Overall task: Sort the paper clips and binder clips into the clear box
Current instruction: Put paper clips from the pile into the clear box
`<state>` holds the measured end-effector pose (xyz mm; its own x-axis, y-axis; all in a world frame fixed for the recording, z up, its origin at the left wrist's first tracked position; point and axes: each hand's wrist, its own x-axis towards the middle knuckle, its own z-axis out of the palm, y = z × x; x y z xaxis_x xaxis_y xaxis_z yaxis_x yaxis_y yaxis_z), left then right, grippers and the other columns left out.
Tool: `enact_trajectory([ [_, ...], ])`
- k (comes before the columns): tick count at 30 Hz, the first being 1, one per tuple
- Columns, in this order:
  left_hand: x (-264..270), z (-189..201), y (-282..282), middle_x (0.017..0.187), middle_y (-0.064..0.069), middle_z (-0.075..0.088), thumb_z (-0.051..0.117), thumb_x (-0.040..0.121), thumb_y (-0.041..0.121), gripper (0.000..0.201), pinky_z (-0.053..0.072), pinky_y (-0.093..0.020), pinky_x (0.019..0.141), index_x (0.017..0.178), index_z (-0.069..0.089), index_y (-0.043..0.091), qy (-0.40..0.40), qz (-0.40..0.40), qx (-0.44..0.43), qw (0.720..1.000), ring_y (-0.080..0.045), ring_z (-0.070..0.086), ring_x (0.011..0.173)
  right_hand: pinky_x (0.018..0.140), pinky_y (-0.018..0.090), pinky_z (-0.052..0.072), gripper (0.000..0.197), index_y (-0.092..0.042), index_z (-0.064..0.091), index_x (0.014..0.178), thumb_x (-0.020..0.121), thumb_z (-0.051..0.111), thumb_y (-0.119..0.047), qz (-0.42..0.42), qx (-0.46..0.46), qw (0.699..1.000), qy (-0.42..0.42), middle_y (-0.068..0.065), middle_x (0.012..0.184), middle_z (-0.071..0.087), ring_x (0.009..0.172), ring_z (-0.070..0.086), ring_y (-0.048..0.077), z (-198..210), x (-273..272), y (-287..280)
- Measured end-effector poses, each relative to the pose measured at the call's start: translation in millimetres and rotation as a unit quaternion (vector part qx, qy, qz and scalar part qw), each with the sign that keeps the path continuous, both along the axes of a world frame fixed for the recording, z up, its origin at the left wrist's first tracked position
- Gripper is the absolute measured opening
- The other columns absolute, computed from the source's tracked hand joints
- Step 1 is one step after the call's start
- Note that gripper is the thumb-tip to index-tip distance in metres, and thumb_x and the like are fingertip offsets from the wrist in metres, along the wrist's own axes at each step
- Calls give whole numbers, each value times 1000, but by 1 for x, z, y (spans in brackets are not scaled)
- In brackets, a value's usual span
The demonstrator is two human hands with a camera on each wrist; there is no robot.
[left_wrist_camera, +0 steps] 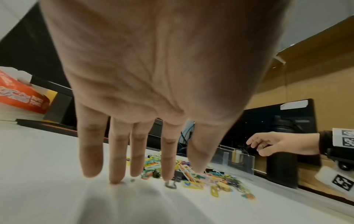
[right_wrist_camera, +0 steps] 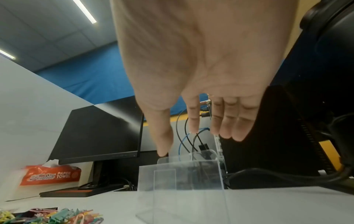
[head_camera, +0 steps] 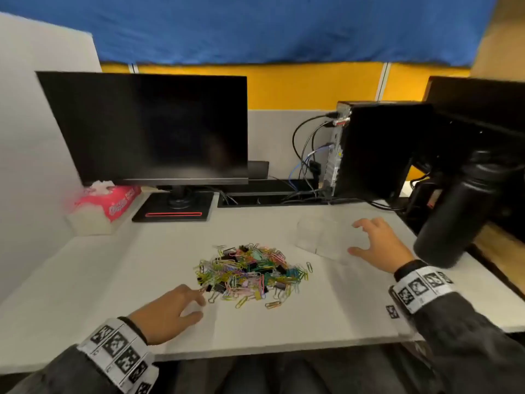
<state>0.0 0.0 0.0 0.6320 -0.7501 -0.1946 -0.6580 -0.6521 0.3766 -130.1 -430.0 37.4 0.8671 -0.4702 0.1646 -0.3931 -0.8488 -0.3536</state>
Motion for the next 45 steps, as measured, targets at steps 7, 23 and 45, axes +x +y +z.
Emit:
enact_trajectory([
  [7,30,-4,4,126,7,45,47,95,40,24,34,-22,102,119,49,34,-3,49,24,998,-7,49,113,98,32,39,63,-23,43,131,77,75,-30,21,46,998,25,8,131,44,119,44,24,-11,19,-2],
  [23,110,10,-53,116,16,54,41,94,51,30,45,-28,93,121,46,39,-32,81,90,992,-5,54,102,73,13,43,67,-38,39,132,76,76,-27,154,99,982,55,-16,108,59,98,57,-2,-18,77,-25],
  [45,102,11,-70,119,8,50,35,92,60,43,44,-27,91,127,45,37,-109,66,185,974,-12,57,105,89,28,46,51,-31,43,129,83,66,-34,172,-100,979,-38,-6,124,45,109,45,10,2,68,37],
])
